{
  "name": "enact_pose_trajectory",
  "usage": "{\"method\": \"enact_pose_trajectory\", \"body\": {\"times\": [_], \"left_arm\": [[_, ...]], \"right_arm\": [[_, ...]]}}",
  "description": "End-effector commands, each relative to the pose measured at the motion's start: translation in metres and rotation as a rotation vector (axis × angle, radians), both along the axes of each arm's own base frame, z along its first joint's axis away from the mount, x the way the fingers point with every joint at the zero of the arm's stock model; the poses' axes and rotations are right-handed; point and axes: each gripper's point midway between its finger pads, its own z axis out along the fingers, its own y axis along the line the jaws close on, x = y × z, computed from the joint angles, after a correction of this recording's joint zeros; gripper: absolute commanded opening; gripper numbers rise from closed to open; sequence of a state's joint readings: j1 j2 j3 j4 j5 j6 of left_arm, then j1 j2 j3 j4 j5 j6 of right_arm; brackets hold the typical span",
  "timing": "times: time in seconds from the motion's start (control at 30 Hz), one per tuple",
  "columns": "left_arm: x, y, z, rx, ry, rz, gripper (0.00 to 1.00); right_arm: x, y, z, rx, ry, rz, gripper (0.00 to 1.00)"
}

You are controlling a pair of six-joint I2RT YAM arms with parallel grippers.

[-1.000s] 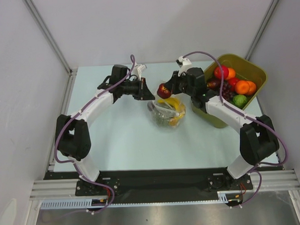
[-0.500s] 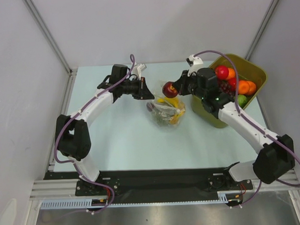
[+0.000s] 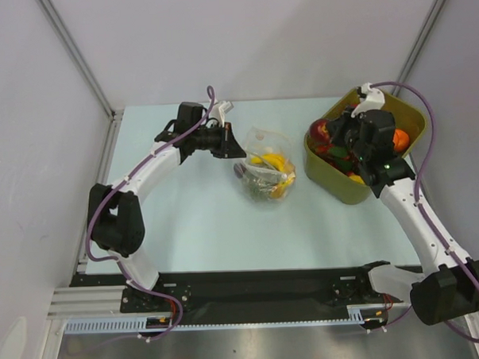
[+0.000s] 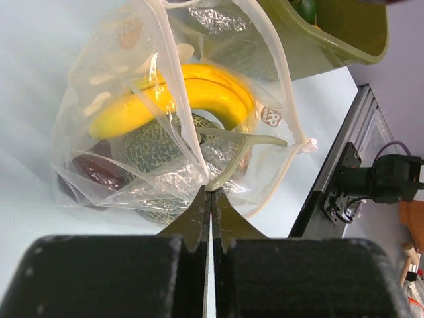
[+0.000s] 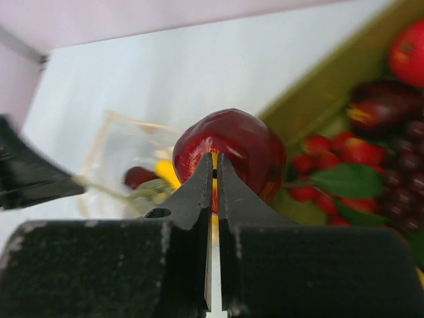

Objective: Open the zip-top bag and remove the fake food

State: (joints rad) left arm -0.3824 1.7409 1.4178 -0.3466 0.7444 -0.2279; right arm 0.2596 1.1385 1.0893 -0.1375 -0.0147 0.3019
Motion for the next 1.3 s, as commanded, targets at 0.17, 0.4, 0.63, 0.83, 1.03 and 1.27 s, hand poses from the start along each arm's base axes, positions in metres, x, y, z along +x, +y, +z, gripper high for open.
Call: {"method": "enact_pose_trajectory", "body": {"times": [0.17, 0.4, 0.63, 0.83, 1.03, 1.27], "left_arm": [[-0.004, -0.004, 0.045, -0.060, -0.104, -0.016, 0.00], [-0.005, -0.004, 0.047, -0.068, -0.103, -0.018, 0.00], [-0.006, -0.004, 0.046, -0.071, -0.098, -0.019, 0.00], [-0.006, -0.004, 0.046, -0.069, -0.100, -0.018, 0.00], [-0.005, -0.005, 0.045, -0.073, -0.098, -0.021, 0.00], [-0.005, -0.006, 0.047, -0.081, -0.097, -0.024, 0.01]], "right_arm": [[0.018, -0.118, -0.030, -0.053, 0.093, -0.363, 0.00], [0.038, -0.193, -0.042, -0.066, 0.111, -0.565, 0.00], [0.061, -0.229, -0.043, -0.070, 0.125, -0.641, 0.00], [0.061, -0.226, -0.047, -0.061, 0.185, -0.626, 0.28], [0.045, -0.219, -0.054, -0.068, 0.230, -0.600, 0.59], [0.037, -0.185, -0.017, -0.071, 0.139, -0.490, 0.60]]}}
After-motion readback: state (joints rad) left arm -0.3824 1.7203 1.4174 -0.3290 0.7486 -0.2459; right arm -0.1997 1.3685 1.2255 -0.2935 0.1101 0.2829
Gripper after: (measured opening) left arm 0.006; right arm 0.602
